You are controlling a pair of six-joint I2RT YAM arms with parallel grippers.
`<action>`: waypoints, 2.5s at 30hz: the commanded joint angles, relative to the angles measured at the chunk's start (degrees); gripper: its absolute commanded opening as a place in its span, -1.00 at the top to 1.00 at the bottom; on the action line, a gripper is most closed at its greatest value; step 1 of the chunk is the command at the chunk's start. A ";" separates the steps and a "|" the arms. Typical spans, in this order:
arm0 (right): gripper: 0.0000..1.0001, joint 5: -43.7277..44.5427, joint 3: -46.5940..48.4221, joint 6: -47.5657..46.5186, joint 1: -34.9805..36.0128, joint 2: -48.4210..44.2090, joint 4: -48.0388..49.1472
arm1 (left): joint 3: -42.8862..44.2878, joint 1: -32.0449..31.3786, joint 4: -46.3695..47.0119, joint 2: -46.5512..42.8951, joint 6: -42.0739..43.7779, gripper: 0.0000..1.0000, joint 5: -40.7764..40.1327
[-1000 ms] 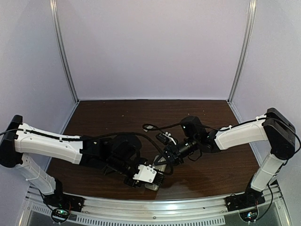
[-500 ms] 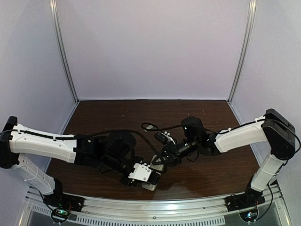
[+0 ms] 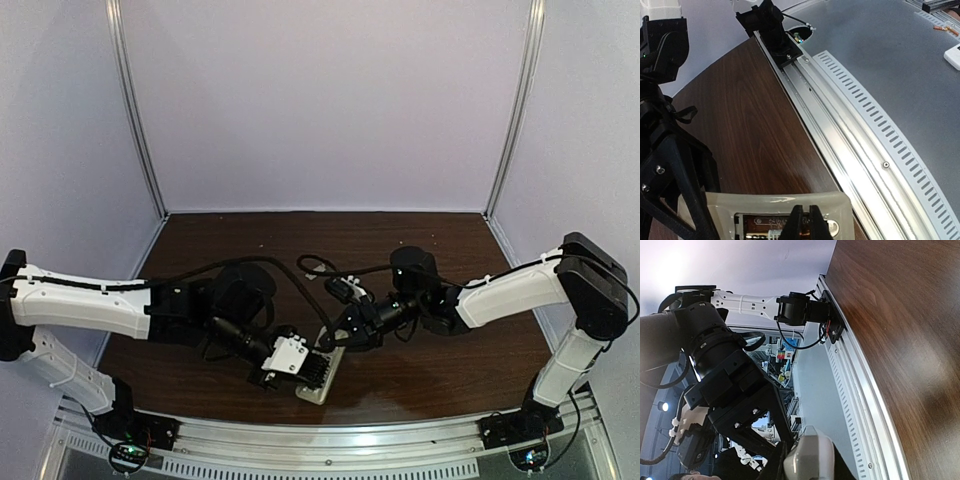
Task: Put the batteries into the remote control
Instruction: Load the battery into the battery compartment, then press the battery in the battery compartment.
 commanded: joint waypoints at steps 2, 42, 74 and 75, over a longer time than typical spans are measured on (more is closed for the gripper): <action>1.00 -10.05 2.19 5.67 4.98 -5.06 11.87 | -2.26 4.22 -0.07 3.01 -0.24 0.90 -7.03; 1.00 22.50 5.89 -21.51 -6.00 -11.28 -21.49 | -0.47 2.54 10.50 -5.72 -46.03 -0.79 -37.79; 1.00 21.10 4.32 -18.72 -6.00 -13.31 -17.39 | 4.19 2.89 9.17 5.03 -49.23 0.23 -37.72; 1.00 21.02 4.32 -18.68 -5.96 -13.32 -17.35 | 4.40 2.88 8.79 5.26 -49.21 0.26 -38.05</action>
